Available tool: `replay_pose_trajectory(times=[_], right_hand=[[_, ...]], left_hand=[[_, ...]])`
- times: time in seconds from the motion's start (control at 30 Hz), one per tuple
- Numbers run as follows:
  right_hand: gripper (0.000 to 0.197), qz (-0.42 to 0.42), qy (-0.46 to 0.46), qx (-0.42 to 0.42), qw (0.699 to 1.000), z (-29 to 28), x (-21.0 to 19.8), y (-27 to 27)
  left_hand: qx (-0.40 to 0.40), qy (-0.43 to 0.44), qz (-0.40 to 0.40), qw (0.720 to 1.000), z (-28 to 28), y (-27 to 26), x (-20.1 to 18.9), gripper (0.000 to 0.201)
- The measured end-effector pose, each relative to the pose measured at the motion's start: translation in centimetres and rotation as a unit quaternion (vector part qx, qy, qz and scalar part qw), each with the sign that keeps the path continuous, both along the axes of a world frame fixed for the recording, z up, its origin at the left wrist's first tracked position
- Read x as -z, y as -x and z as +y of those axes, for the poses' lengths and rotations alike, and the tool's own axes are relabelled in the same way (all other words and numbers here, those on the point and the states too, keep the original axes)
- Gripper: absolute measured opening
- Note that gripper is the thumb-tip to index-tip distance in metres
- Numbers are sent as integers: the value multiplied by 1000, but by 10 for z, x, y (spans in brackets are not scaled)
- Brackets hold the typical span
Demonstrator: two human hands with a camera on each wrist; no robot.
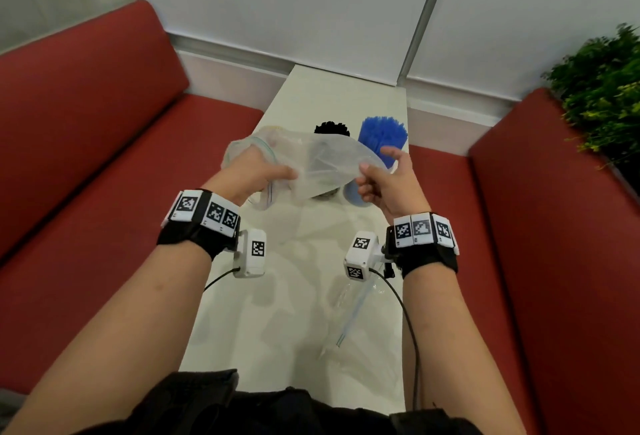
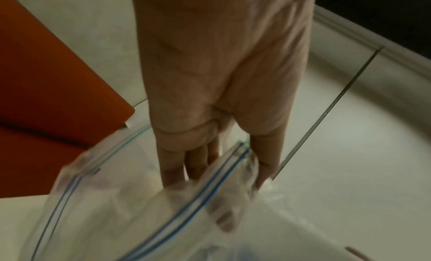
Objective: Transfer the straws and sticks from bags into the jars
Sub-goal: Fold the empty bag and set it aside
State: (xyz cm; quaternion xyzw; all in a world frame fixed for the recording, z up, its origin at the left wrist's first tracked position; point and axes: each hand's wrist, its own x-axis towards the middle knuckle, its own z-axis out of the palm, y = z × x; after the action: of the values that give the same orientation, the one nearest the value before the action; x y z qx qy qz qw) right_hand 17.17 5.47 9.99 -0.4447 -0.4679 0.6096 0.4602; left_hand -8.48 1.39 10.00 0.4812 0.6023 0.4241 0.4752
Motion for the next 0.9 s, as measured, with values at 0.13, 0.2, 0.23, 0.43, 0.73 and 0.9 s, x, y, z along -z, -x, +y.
replay_pose_trajectory(times=[0.13,0.2,0.23,0.43,0.73,0.9], right_hand=[[30,-3,-69,46,997,-1,-5,-5],[20,27,-73,74,994,-2,-3,-9],[19,45,-72,77,993,-2,-3,-11],[22,70,-105,74,989,-3,-11,-10],[12,-68,-161,211,962,-4,-18,6],[19,-112,-221,352,903,-8,-36,26]], left_hand=[[-47,15,4,999,0,14,3,37],[-52,21,5,998,-2,26,1,20],[-57,18,-1,998,-2,31,-1,15],[-190,-39,-60,979,7,47,-13,25],[-90,-78,-351,929,21,70,-30,25],[-12,-111,-215,970,26,68,-36,35]])
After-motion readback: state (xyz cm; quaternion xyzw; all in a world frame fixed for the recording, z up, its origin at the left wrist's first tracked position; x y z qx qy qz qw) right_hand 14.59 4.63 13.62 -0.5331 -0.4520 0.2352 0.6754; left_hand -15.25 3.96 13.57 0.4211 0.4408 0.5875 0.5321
